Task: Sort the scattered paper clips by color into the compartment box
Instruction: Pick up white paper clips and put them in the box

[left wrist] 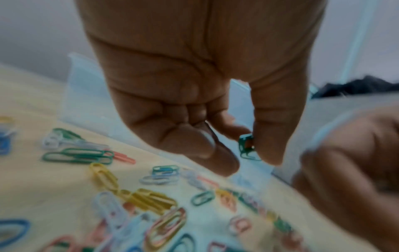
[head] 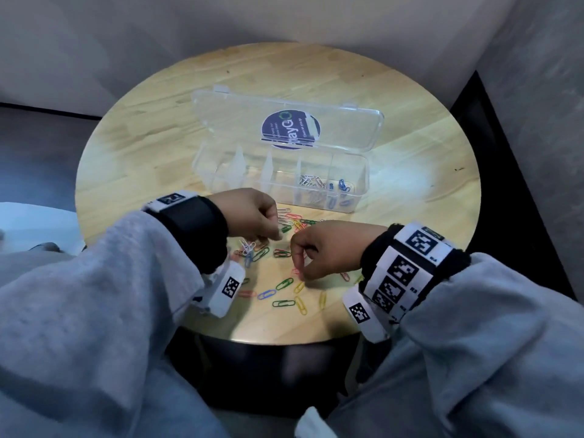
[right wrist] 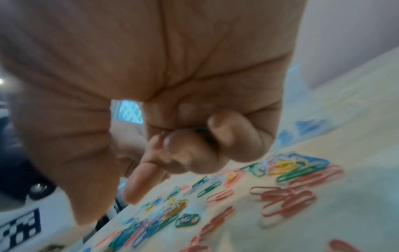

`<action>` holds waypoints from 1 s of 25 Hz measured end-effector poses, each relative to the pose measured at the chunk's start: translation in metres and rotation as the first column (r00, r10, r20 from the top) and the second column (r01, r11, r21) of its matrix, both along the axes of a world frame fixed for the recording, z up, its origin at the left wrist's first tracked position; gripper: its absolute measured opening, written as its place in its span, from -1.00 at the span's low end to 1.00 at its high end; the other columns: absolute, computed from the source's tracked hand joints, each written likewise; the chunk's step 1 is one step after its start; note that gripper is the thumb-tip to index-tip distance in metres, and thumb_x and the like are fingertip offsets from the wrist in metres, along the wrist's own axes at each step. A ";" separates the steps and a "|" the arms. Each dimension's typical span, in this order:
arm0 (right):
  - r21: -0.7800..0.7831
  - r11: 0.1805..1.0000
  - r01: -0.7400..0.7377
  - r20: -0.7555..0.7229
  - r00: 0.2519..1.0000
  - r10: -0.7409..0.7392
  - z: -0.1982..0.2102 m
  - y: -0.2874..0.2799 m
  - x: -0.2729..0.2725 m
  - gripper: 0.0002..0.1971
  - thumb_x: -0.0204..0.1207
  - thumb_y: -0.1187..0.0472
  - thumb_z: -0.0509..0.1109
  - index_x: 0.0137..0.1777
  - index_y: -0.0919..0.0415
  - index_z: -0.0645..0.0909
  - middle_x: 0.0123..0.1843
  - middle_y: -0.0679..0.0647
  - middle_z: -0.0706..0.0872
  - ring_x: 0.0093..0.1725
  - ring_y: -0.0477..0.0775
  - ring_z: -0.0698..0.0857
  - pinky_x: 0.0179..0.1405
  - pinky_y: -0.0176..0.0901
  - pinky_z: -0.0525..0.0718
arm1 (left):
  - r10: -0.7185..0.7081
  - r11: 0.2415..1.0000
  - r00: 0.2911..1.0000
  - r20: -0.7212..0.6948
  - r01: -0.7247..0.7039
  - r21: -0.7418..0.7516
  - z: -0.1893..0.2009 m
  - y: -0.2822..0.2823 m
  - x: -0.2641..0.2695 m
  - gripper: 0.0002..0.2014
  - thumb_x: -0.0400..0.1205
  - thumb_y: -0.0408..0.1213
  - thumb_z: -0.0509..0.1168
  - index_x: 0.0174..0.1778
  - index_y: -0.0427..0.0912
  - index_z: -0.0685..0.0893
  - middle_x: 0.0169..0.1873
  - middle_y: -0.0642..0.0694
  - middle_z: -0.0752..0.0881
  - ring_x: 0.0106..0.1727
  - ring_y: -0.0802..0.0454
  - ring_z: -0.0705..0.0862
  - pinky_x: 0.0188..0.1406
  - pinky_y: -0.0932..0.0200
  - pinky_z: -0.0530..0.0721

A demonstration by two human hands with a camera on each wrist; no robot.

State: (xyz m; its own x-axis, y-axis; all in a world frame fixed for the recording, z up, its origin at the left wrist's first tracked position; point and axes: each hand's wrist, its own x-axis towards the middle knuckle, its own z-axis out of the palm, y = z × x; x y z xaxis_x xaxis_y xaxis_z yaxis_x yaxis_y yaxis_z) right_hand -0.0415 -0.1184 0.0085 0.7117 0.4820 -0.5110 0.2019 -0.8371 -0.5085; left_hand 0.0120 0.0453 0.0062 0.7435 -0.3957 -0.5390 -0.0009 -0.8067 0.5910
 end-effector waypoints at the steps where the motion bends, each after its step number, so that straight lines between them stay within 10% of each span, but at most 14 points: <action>1: -0.020 1.000 -0.015 0.014 1.000 0.015 -0.002 0.006 0.001 -0.85 0.38 0.09 0.51 -0.15 0.00 0.57 -0.41 -0.09 0.46 -0.41 -0.18 0.48 -0.38 -0.20 0.41 | 0.088 0.988 0.993 -0.079 -0.097 -0.117 0.001 0.006 0.000 -0.76 0.48 -0.39 0.47 -0.41 -0.14 0.54 -0.56 -0.01 0.66 -0.57 0.20 0.58 -0.51 0.40 0.57; 11: -0.281 0.945 -0.167 0.087 0.976 0.198 -0.026 0.042 -0.005 -0.73 0.35 0.05 0.52 -0.06 0.06 0.51 -0.12 -0.01 0.58 -0.13 0.09 0.52 -0.50 -0.20 0.25 | 0.333 0.834 0.879 -0.342 -0.444 -0.328 -0.002 0.030 -0.001 -0.76 0.57 -0.53 0.31 -0.36 -0.21 0.46 -0.62 -0.06 0.73 -0.61 0.18 0.68 -0.63 0.43 0.61; 25: -0.125 0.987 -0.098 -0.016 0.995 0.097 -0.014 0.022 0.000 -0.98 0.35 0.24 0.44 -0.24 0.13 0.68 -0.34 -0.04 0.65 -0.33 -0.06 0.57 -0.38 -0.26 0.50 | 0.353 0.780 0.823 -0.445 -0.522 -0.345 0.004 0.016 -0.009 -0.76 0.63 -0.52 0.14 -0.35 -0.22 0.48 -0.60 -0.12 0.71 -0.63 0.12 0.65 -0.66 0.39 0.57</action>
